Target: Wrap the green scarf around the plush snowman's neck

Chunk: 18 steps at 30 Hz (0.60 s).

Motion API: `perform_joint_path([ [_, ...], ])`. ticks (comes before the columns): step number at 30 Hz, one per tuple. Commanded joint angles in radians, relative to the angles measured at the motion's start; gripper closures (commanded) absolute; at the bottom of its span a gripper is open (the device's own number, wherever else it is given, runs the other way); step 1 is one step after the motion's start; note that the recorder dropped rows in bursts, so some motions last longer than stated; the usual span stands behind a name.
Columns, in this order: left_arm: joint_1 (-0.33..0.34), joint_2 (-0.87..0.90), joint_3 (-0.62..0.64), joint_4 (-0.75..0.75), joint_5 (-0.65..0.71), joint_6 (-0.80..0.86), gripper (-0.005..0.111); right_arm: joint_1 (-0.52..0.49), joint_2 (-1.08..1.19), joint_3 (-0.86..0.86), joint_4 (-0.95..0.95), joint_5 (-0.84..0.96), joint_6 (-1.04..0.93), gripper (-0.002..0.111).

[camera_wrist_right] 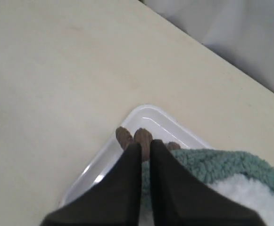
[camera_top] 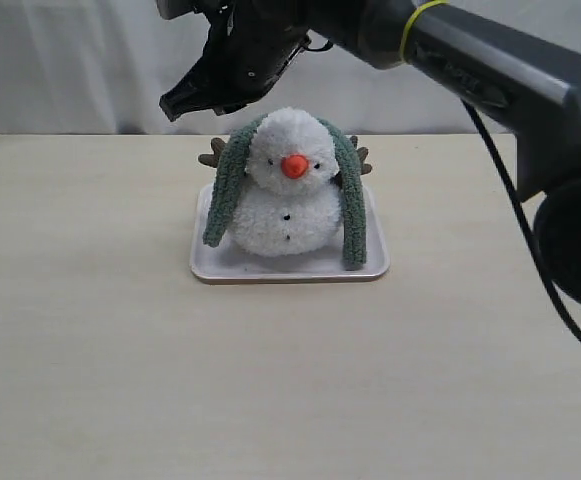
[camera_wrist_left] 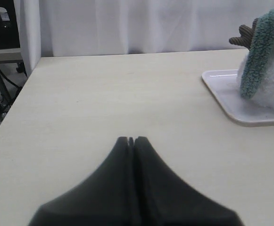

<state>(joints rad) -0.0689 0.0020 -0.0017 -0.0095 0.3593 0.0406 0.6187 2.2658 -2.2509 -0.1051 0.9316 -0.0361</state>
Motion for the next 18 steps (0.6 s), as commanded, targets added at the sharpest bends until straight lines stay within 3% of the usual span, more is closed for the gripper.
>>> perform_joint_path([
  [1,-0.002,-0.002,0.002,0.001,-0.018,-0.004,0.107,-0.005,0.063,-0.029,-0.036,-0.049,0.024,0.104],
  [6,-0.002,-0.002,0.002,0.001,-0.020,-0.004,0.107,-0.005,0.111,-0.029,-0.128,-0.040,0.092,0.104],
  [18,-0.002,-0.002,0.002,0.001,-0.020,-0.004,0.107,-0.003,0.118,-0.029,-0.136,0.087,0.074,0.104],
])
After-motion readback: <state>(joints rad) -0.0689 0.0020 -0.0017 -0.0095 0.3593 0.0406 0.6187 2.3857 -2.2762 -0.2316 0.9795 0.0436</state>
